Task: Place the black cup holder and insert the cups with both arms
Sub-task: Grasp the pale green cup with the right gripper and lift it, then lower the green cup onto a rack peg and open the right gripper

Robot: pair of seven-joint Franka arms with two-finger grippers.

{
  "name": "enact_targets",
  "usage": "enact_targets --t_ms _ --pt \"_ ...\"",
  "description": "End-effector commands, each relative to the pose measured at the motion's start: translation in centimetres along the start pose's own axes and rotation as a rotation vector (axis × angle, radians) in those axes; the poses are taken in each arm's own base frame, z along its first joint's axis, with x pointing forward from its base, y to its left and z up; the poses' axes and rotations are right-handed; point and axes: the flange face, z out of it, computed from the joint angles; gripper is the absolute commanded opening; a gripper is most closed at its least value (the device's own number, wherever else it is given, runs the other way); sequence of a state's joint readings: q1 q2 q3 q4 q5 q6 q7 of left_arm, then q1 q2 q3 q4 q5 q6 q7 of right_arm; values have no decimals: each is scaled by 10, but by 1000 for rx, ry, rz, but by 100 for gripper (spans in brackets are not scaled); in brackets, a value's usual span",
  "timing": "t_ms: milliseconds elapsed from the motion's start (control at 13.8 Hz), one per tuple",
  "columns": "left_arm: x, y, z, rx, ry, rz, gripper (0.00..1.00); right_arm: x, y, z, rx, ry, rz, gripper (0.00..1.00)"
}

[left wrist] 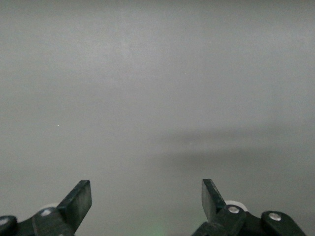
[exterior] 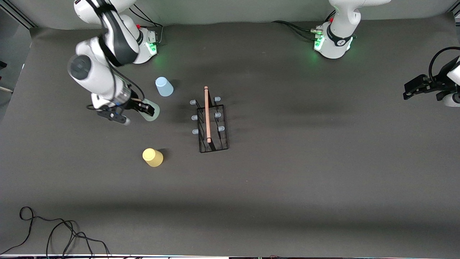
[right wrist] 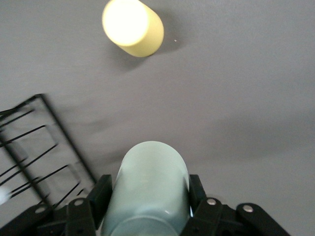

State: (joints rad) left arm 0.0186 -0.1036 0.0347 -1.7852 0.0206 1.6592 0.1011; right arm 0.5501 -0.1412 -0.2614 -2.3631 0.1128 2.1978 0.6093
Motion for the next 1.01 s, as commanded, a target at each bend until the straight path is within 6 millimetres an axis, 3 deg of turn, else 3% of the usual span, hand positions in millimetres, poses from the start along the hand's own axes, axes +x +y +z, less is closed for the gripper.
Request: enact_targets --t_ms 0,144,289,506,722,867,939 --pt "7 9 -4 35 28 -19 100 -24 -44 -38 19 -5 59 0" --pt "11 9 -8 35 37 -12 100 -43 -82 -47 29 9 100 0" --pt "13 13 -11 10 64 -20 100 -61 -116 -40 19 13 121 0" --pt "10 13 -14 -51 67 -32 100 -78 -152 -19 7 28 138 0" --pt "5 6 -5 34 14 -15 100 -89 -171 15 -3 48 132 0" --pt "6 1 -6 67 24 -13 100 -92 -171 34 -37 49 116 0" --pt "7 2 -8 68 33 -13 100 -105 -173 45 -48 47 92 0"
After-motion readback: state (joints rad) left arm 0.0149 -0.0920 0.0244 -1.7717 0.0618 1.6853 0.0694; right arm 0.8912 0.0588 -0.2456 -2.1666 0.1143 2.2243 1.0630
